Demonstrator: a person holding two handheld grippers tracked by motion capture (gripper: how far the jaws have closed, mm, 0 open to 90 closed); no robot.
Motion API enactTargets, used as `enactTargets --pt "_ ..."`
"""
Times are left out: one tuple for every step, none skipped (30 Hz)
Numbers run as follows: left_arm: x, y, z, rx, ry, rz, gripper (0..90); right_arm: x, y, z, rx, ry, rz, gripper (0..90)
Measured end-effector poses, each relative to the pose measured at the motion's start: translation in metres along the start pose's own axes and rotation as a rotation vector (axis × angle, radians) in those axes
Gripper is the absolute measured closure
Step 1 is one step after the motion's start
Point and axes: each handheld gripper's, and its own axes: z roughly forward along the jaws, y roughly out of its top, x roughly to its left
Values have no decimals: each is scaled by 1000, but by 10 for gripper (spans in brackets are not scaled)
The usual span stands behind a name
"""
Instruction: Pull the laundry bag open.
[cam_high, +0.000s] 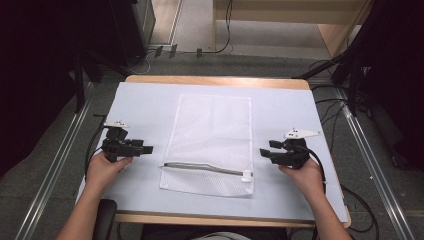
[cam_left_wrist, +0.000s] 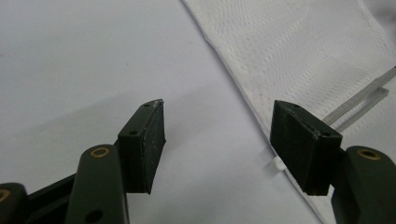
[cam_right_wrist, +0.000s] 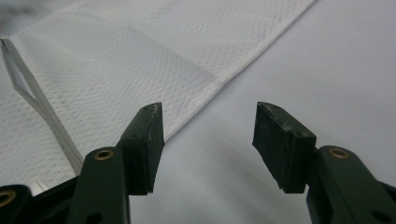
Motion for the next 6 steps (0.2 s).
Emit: enactTargets --pt "0 0 0 -3 5 3 340 0 0 0 7 -3 5 438" --pt "0 0 1 -3 7 12 329 -1 -1 1 12 -7 6 431" --pt "1 0 1 -7 15 19 319 -1 -1 2 14 -8 1 418" --pt "1 -1 1 -7 23 29 299 -1 -1 3 15 -10 3 405" --pt "1 -1 2 -7 29 34 286 -1 -1 4 16 -11 4 400" --pt "2 -1 3 -4 35 40 275 -1 -1 4 20 -13 5 393"
